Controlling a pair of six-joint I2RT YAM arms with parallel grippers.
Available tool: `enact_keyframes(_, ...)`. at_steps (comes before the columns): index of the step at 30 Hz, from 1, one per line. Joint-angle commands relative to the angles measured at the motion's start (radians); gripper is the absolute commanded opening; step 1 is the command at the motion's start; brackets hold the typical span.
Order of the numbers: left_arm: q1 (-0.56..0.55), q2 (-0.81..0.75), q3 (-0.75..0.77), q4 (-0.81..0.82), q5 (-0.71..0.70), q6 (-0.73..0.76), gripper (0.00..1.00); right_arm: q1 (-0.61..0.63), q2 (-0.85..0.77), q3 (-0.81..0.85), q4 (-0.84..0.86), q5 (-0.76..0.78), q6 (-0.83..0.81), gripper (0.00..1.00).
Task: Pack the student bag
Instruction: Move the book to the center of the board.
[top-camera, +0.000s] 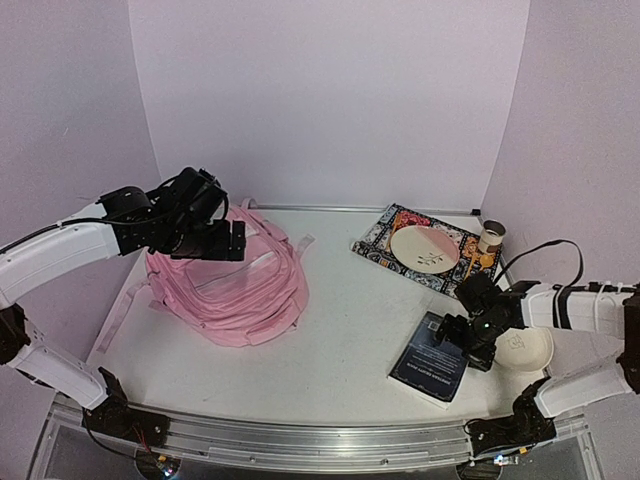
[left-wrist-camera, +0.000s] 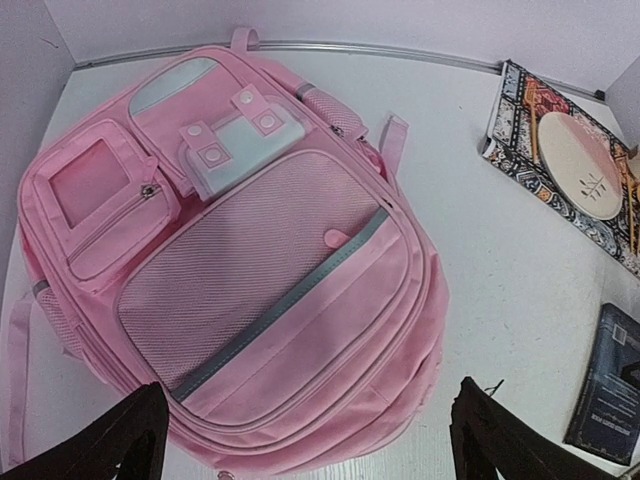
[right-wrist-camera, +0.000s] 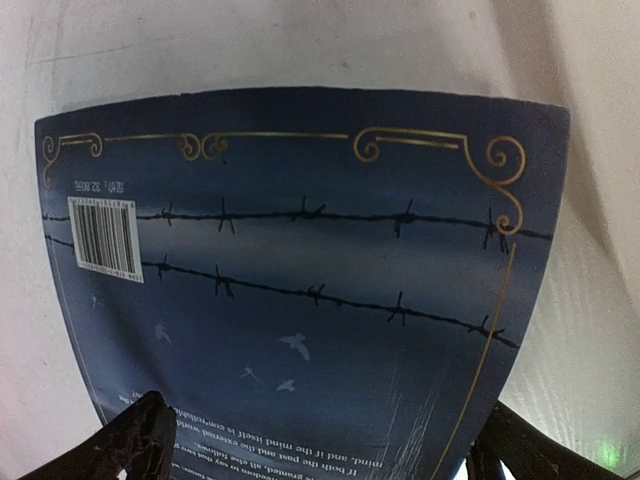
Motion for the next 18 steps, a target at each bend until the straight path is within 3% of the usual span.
enact_keyframes(1,0.005,-0.010,0.005,0.043,0.078,-0.021,0.99,0.053,0.039,0.035,0.085,-0.079,0.032,0.98)
enact_keyframes(12,0.003,0.046,0.019,0.054,0.251,-0.056,0.92,0.321,0.304,0.246,0.329,-0.093,0.223,0.98)
enact_keyframes(18,-0.019,0.070,0.005,0.061,0.303,-0.085,0.90,0.375,0.459,0.459,0.338,-0.179,0.097,0.98)
